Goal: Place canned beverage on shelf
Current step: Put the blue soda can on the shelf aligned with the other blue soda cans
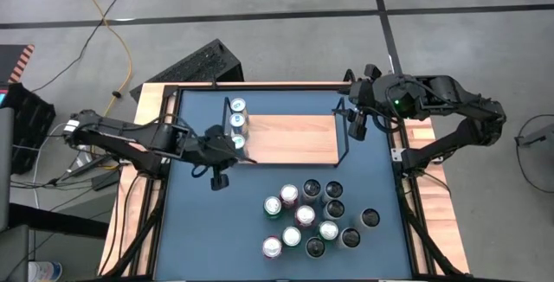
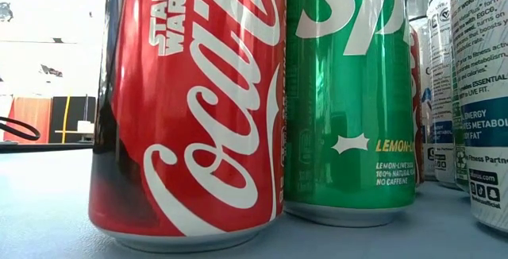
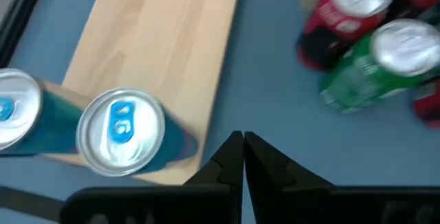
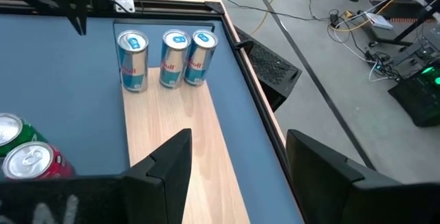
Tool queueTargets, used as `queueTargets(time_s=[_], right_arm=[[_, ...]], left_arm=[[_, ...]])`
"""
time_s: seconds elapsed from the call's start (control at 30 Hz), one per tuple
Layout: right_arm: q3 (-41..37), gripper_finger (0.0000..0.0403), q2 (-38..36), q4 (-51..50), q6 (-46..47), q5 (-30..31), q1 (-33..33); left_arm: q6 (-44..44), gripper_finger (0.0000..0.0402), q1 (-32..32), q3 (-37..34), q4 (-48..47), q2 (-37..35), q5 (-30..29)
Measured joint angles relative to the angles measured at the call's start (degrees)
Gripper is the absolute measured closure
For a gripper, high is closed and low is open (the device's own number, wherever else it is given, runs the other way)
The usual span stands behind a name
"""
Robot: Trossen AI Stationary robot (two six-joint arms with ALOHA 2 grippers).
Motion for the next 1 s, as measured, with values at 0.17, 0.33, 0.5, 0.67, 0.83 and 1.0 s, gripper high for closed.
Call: queueTargets(time_s=[0.17, 0.33, 0.5, 0.67, 0.83, 1.0], right_arm=[[0.0, 0.0176, 0.0, 0.3, 0.0, 0.0, -0.3], [0.0, 0.0176, 0.0, 0.2, 0.0, 0.0, -0.3], [0.0, 0.0176, 0.0, 0.2, 0.0, 0.0, -0.3], [0.0, 0.0176, 0.0, 0.1, -0.1, 0.0, -0.3], [0.0, 0.0176, 0.0, 0.0, -0.1, 0.0, -0.3], [0.0, 0.0176, 0.0, 0.0, -0.1, 0.0, -0.3]], left_arm=[[1.9, 0.0401, 0.2, 0.0, -0.2, 3.4, -0.7], [2.0, 0.0401, 0.2, 0.0, -1.5, 5.8, -0.3], [1.8, 0.0401, 0.7, 0.0, -1.8, 6.0, -3.0], [1.6, 0.0401, 1.7, 0.0, -3.0, 6.0, -4.0], [1.9, 0.0401, 2.7, 0.0, -3.2, 6.0, -5.8], [2.3, 0.0401, 3.7, 0.0, -3.6, 6.0, -6.0]])
